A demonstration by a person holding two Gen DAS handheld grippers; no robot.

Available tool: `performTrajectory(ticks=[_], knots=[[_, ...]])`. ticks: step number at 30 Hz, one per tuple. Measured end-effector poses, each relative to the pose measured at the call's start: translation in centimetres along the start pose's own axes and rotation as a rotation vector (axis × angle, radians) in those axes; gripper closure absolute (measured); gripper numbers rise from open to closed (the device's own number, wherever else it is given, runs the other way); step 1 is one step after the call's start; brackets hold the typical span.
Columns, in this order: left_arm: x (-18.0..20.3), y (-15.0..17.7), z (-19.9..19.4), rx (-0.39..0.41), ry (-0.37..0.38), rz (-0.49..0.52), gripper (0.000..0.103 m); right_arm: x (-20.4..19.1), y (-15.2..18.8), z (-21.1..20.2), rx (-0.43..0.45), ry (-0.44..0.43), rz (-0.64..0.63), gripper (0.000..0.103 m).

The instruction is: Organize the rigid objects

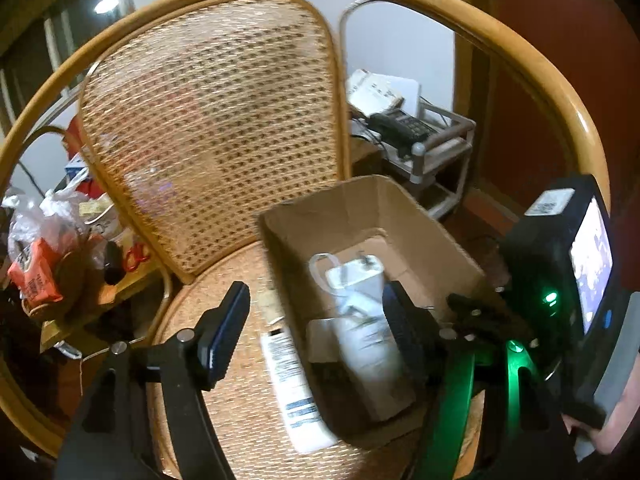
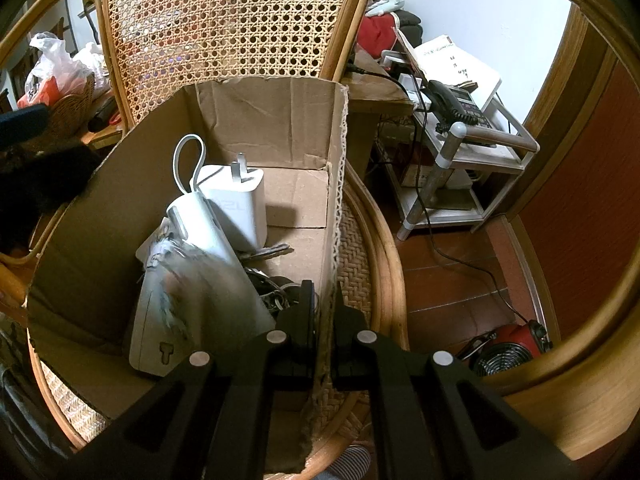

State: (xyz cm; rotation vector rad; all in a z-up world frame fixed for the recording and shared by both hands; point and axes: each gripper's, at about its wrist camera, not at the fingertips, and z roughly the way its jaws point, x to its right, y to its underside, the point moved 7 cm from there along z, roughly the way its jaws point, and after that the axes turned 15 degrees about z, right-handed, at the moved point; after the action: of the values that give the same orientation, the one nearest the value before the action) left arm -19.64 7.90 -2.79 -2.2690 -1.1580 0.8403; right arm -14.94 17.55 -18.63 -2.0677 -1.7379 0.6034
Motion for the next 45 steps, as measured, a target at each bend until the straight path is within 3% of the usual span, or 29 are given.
performTrajectory(ticks=[8, 12, 17, 29, 32, 35, 38, 42, 45], knots=[[-4.9, 6.6, -0.5, -0.068, -0.051, -0.099, 0.033, 0.0, 0.0, 0.0, 0.000, 0.000, 0.000, 0.096], [-4.7, 10.3, 0.1, -0.125, -0.027, -0.104, 0.033, 0.0, 0.0, 0.0, 0.000, 0.000, 0.000, 0.096], [-2.4, 12.7, 1.8, -0.164, 0.027, -0.093, 0.033, 0.1, 0.0, 0.0, -0.001, 0.002, 0.003, 0.096], [0.9, 13.0, 5.5, -0.192, 0.109, -0.083, 0.033, 0.7, 0.2, -0.9, 0.009, 0.066, 0.009, 0.097], [1.2, 13.0, 6.4, -0.206, 0.081, -0.058, 0.033, 0.7, 0.3, -1.0, 0.007, 0.064, 0.001, 0.097], [0.9, 13.1, 7.0, -0.205, 0.113, -0.091, 0.032, 0.8, 0.3, -0.9, 0.006, 0.064, 0.000, 0.097], [0.4, 13.3, 8.0, -0.207, 0.136, -0.121, 0.029, 0.7, 0.3, -0.9, 0.007, 0.065, 0.000, 0.097], [-0.1, 14.3, 9.7, -0.231, 0.134, -0.134, 0.015, 0.7, 0.3, -0.9, 0.008, 0.071, 0.002, 0.097], [-0.5, 14.3, 9.9, -0.214, 0.133, -0.153, 0.016, 0.8, 0.3, -0.7, 0.009, 0.075, 0.005, 0.096]])
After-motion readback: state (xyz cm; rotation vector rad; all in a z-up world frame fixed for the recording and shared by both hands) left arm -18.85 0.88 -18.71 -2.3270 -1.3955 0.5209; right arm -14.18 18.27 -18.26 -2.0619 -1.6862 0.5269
